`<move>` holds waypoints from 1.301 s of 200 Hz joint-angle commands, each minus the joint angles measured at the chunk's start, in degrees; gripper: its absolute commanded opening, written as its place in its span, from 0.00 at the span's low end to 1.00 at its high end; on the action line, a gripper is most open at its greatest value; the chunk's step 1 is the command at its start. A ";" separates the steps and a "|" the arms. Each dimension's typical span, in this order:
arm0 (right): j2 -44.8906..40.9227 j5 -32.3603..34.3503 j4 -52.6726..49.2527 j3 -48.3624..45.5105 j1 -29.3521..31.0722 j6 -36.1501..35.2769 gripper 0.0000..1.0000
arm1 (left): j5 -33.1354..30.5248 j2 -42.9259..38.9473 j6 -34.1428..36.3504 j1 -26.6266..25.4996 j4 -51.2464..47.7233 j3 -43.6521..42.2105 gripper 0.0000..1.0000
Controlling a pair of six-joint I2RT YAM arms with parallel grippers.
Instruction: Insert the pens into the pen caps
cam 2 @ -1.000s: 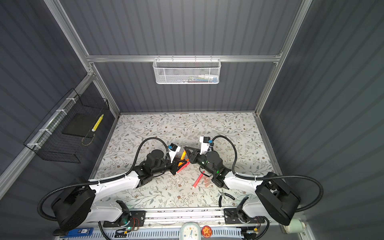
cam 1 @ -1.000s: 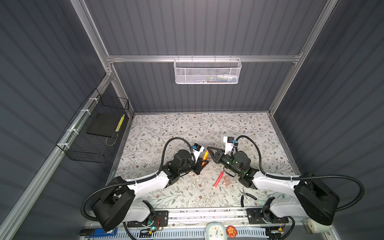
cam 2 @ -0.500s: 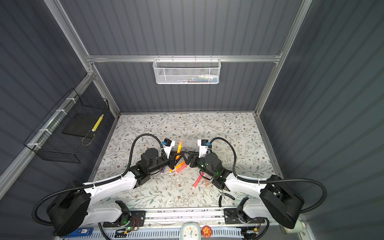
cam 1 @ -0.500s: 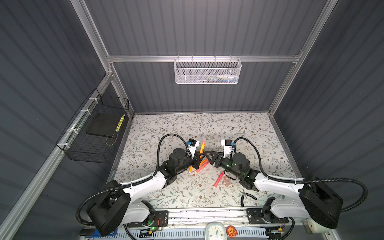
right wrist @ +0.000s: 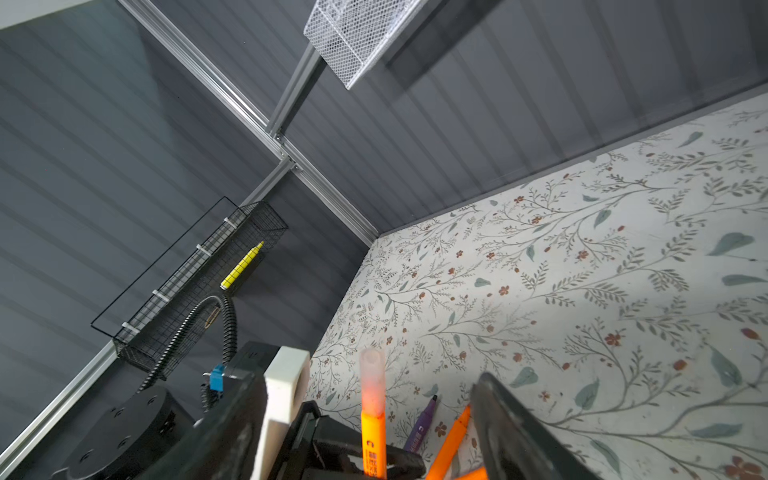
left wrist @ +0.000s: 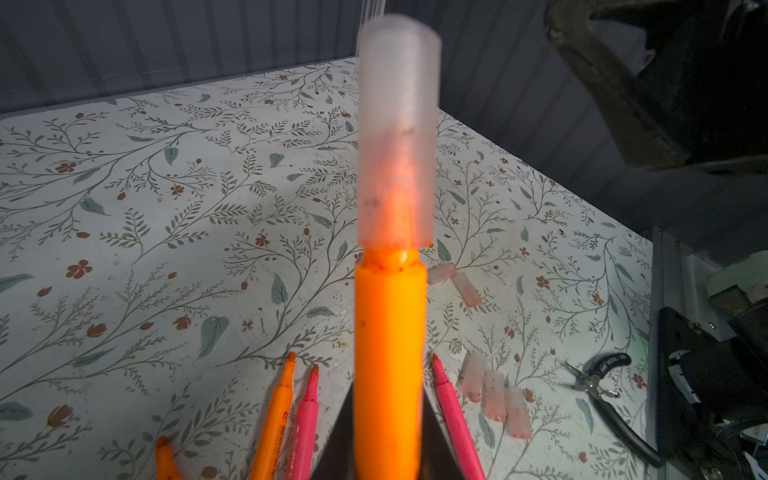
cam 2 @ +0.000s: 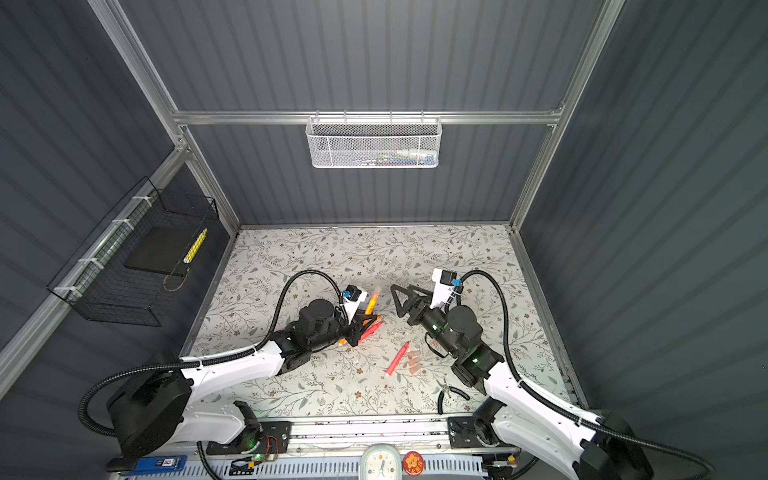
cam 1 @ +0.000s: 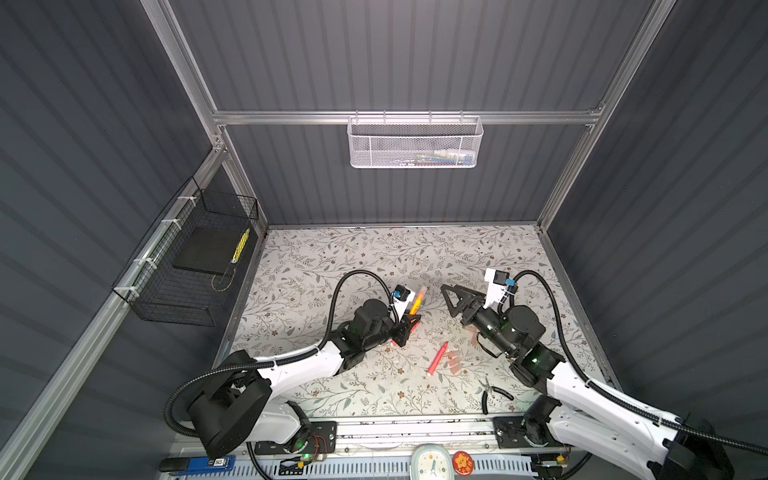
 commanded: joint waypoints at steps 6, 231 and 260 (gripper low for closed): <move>2.62 -1.21 -6.50 3.83 -0.52 -0.20 0.75 | -2.57 0.55 3.09 -1.25 -2.04 2.44 0.00; 17.97 -7.08 -10.59 14.93 0.85 -3.49 0.34 | -1.52 3.39 3.68 -3.37 -3.35 4.55 0.00; 18.10 -7.42 -10.48 14.91 1.49 -4.65 0.14 | -1.86 2.07 2.11 -3.27 -1.99 3.44 0.00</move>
